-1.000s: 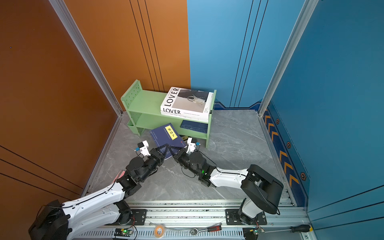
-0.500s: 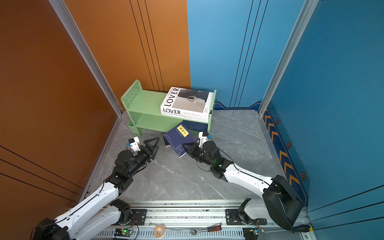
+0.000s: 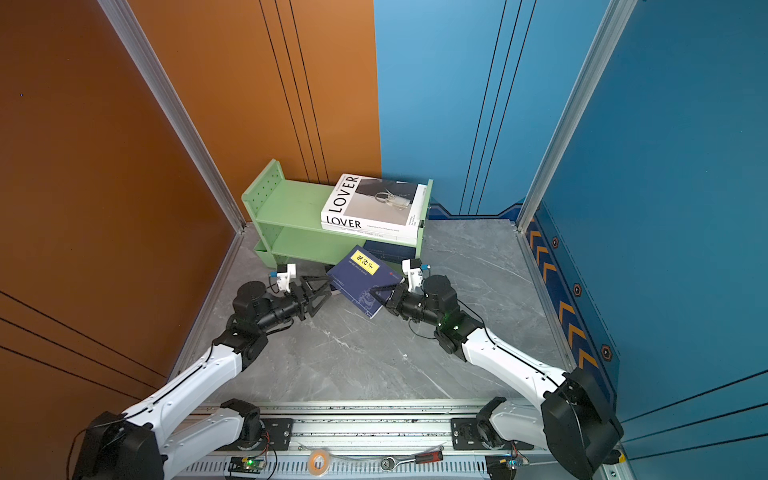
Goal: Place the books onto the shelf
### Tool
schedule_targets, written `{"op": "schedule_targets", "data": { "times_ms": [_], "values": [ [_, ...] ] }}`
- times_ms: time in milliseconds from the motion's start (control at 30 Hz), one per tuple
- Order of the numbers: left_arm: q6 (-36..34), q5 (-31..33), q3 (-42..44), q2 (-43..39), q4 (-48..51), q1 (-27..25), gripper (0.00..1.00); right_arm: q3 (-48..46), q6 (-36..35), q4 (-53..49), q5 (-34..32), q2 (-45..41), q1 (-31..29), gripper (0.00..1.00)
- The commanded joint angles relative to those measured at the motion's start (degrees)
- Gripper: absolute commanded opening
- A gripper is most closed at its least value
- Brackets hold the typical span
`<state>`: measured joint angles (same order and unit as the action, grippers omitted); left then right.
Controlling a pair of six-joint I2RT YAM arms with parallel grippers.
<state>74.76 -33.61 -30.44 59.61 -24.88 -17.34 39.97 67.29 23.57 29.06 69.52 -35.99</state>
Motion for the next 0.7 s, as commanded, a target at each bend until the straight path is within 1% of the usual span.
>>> {"op": "schedule_targets", "data": {
  "times_ms": [0,300,433,500,567,600,667],
  "values": [
    [-1.1,-2.2,-1.8,0.7,-3.4,-0.9,0.69,0.1,-1.2,2.9,2.9,-0.4,0.3,0.01],
    [-1.0,-1.7,-2.2,4.0,-8.1,-3.4,0.36,1.2,-0.3,4.5,4.1,2.2,0.4,0.01],
    [-0.7,-0.8,-2.1,5.2,-9.2,-3.7,0.16,2.1,-0.3,3.6,3.6,3.1,0.6,0.02],
    [-0.5,0.5,-1.7,5.4,-9.8,-4.0,0.09,2.5,-0.6,1.5,2.4,3.3,0.8,0.04],
    [0.3,2.3,-0.8,5.1,-10.8,-4.1,0.03,2.7,-0.9,-1.6,0.3,3.3,1.2,0.12],
    [0.8,3.2,-0.3,5.0,-11.5,-4.1,0.01,2.9,-1.1,-2.8,-0.5,3.1,1.3,0.18],
    [2.0,5.2,1.0,4.5,-13.9,-3.8,0.00,3.0,-1.7,-5.4,-2.4,2.7,1.4,0.34]
  ]
}}
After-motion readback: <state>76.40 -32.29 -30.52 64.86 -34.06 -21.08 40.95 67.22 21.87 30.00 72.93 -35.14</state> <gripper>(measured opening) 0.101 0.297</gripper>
